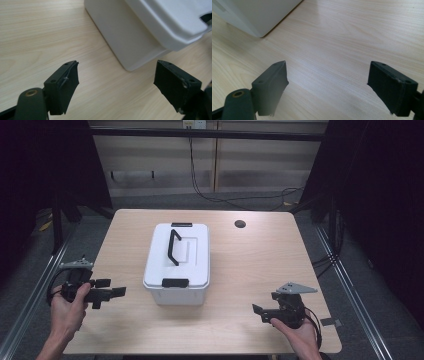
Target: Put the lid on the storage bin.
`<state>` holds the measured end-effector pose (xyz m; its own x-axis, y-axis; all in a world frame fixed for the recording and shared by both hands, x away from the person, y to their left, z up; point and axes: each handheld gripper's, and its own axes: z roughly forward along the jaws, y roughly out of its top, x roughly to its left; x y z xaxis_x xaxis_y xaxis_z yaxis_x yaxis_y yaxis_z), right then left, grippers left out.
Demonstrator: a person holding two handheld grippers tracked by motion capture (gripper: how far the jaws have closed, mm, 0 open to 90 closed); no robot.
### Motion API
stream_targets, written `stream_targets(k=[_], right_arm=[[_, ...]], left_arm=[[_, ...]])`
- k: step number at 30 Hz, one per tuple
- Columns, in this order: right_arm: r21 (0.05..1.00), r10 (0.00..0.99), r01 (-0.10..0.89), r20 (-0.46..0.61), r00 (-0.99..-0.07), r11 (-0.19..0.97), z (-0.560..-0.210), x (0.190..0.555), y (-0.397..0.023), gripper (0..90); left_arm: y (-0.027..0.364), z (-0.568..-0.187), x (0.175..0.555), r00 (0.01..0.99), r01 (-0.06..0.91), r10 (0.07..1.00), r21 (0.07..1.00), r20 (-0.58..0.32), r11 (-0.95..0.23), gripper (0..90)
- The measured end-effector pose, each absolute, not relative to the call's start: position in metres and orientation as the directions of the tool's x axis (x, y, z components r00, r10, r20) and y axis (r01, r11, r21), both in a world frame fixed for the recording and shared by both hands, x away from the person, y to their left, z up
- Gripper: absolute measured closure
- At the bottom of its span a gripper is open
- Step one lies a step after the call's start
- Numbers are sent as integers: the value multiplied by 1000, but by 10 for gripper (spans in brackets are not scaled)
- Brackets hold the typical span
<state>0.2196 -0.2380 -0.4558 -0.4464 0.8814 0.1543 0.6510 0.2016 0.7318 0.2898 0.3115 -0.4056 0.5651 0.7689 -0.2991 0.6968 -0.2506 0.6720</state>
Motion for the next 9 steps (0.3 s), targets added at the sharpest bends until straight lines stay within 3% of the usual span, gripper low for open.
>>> stream_targets(k=[6, 9], right_arm=[[722, 893, 661, 141, -428, 203, -460, 224, -239, 155], [686, 906, 691, 110, -408, 228, -466, 229, -238, 174]], left_arm=[[312, -425, 274, 555, 688, 778, 689, -294, -230, 174], [302, -438, 265, 593, 704, 755, 635, -280, -318, 169]])
